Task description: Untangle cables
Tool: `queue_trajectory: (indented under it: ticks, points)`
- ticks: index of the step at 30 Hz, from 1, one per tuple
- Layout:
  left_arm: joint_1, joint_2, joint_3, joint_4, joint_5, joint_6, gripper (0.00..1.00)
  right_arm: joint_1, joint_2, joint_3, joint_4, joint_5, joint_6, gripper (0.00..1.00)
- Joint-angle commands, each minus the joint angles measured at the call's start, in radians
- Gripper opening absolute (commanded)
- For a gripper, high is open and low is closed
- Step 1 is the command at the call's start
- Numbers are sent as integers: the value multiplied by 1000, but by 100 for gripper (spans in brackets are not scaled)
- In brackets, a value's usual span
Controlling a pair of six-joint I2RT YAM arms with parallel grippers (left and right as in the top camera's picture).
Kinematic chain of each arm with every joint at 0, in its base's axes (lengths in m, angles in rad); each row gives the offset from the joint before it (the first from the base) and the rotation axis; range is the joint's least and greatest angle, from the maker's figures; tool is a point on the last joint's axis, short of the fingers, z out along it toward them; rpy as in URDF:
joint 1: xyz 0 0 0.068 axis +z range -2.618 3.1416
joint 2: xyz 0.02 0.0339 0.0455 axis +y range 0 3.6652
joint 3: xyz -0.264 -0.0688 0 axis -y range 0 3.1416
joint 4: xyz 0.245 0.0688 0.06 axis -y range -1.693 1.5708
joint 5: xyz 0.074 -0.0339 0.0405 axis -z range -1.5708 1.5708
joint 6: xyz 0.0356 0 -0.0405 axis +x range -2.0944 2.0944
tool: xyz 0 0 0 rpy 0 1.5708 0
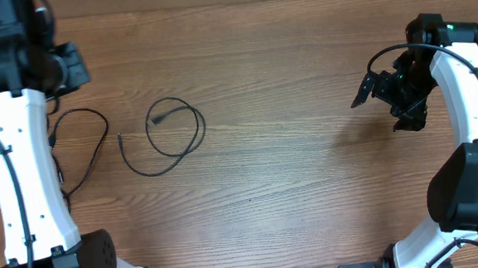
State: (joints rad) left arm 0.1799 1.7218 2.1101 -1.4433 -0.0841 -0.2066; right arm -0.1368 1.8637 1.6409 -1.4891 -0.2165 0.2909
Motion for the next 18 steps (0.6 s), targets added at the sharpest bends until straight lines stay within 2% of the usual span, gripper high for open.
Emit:
queue_trajectory:
  ticks: [1,5,10,18]
  points:
    - [77,-19,14,-11,11,0,8,2,-21,1,1,7,-4,100]
    - [94,-18,13,-16,139,27,12,2,-21,1,3,6,-3,100]
    - [37,-8,11,-27,216,79,35,2,-21,1,3,6,-3,100]
    - [-102,49,-14,-50,204,160,40,2,-21,1,2,6,-3,100]
